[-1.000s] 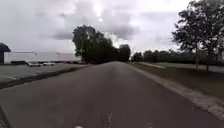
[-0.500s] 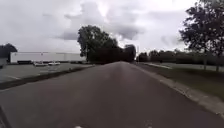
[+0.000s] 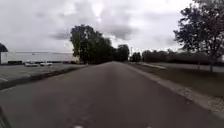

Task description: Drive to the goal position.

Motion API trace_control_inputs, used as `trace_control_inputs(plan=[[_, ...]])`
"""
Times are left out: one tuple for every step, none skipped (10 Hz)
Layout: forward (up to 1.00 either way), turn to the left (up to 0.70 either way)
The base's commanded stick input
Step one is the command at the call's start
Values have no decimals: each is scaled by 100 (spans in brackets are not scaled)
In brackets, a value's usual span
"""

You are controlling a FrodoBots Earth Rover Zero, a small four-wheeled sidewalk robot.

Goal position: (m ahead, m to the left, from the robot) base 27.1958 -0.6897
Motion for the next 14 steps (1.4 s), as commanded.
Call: trace_control_inputs(plan=[[100,-6],[100,1],[100,1],[100,1],[100,1],[100,1],[100,1],[100,1],[100,1],[100,1],[100,1],[100,1],[100,1],[100,1]])
